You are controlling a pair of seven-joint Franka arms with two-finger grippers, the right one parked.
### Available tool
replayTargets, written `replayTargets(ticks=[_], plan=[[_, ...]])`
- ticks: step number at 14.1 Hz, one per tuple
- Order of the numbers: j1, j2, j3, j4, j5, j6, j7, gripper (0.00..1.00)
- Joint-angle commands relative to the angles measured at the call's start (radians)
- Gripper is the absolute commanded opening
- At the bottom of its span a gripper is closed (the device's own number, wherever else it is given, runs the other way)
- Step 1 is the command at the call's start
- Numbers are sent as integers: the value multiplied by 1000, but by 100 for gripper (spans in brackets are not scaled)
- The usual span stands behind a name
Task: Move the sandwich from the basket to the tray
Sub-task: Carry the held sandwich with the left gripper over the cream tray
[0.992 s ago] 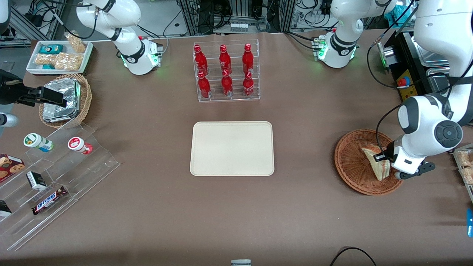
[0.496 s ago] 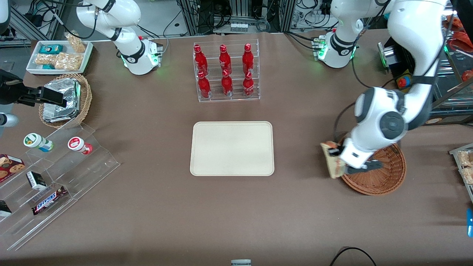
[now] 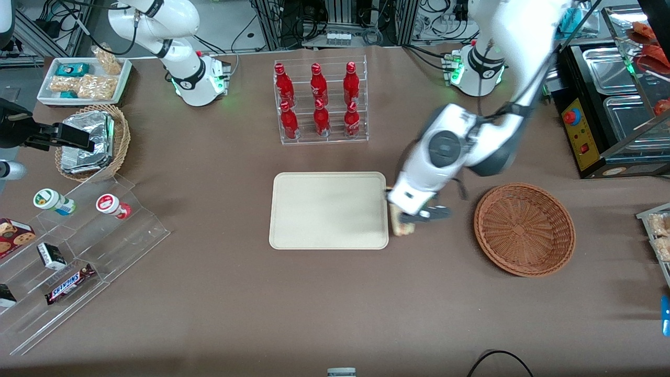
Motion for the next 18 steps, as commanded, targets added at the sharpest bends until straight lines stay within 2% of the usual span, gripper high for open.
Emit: replayTargets(ticks=[1,5,7,9,11,12,14,15,16,17,18], plan=[[-94,94,13,88,25,-16,-69,17],[-218,206,16,211,116,-18,-228,18],[-272,276,16,316,171,-54,-314,18],[-304,342,17,415,185,-130,-333,19],[-321,363,20,424,187,-130,-333,25],[-323,367,20,421,188,-130,-332,31],[-323,367,19,421,199,-130,-330,56],[-321,367,19,420,217,-130,-330,78],[-321,367,20,420,223,-130,-330,92],[-321,367,20,421,223,-130,-330,100],[-320,363,20,423,223,-133,-330,100]])
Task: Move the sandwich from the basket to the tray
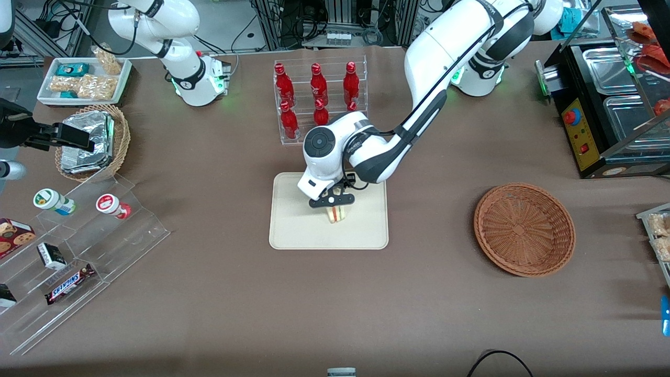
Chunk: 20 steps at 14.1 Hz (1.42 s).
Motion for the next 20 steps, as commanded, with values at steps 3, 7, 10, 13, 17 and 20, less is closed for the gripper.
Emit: replayTargets(ticks=[3,7,10,13,17,20], plan=[[5,-41,12,41,17,-70,-16,100],[155,-185,0,30,-7,-195,10,100],[298,-309,3,23,-153,-356,189,100],[481,-419,6,23,-210,-545,390,100],[719,-515,8,24,-205,-772,763,100],[810,-593,11,23,-193,-855,840,100]])
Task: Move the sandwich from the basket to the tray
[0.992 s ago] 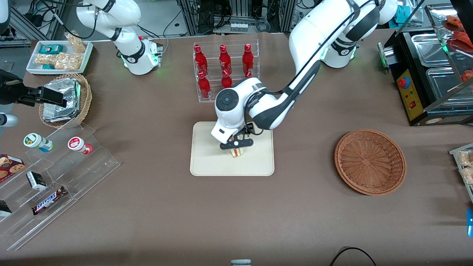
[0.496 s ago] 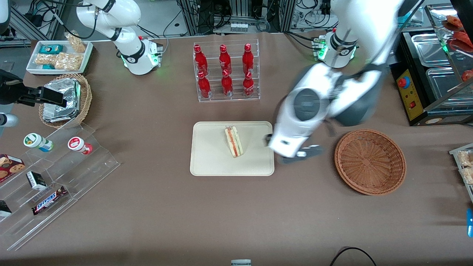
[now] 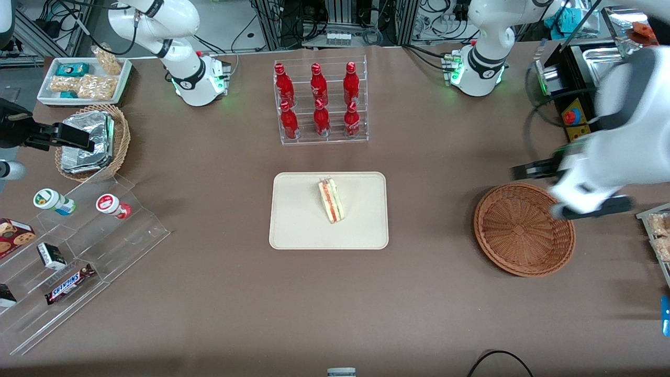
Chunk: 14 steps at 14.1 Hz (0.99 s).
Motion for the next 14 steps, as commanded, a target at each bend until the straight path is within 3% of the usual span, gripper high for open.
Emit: replayTargets(ticks=[1,6,8,10,12,14], plan=[[38,-86,-11,-30,-5,-42,26,100],[-2,-56,-17,34,9,-39,19,100],[4,-98,-10,11,15,-81,13,100],[17,-186,-8,-125,18,-109,8,100],[21,-342,-8,-350,1,80,-4,100],[59,-332,-10,-316,-37,63,2,100]])
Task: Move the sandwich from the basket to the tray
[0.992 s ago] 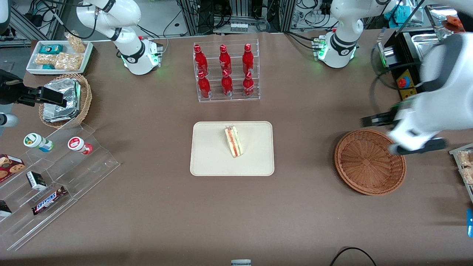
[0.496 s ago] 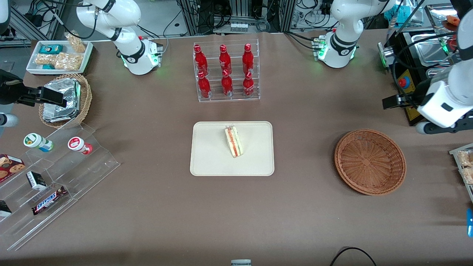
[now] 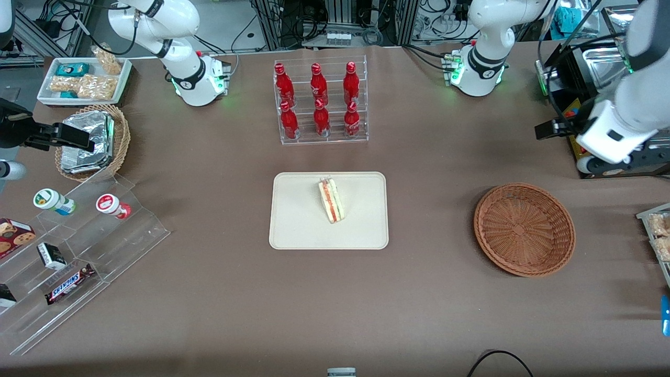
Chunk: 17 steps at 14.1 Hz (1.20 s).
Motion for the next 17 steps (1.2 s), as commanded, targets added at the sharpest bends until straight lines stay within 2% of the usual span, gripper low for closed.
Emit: replayTargets(ticks=[1,7,8,10,11,15,17], plan=[[40,-68,-1,-50,-42,15,1,100],[46,-65,3,-41,-68,38,1,100],[40,-68,44,-39,-80,34,6,100],[-55,-68,162,-41,-119,38,24,100],[-66,-66,181,-41,-122,40,27,100],[-66,18,178,65,-116,26,13,100],[-67,26,178,65,-114,32,18,100]])
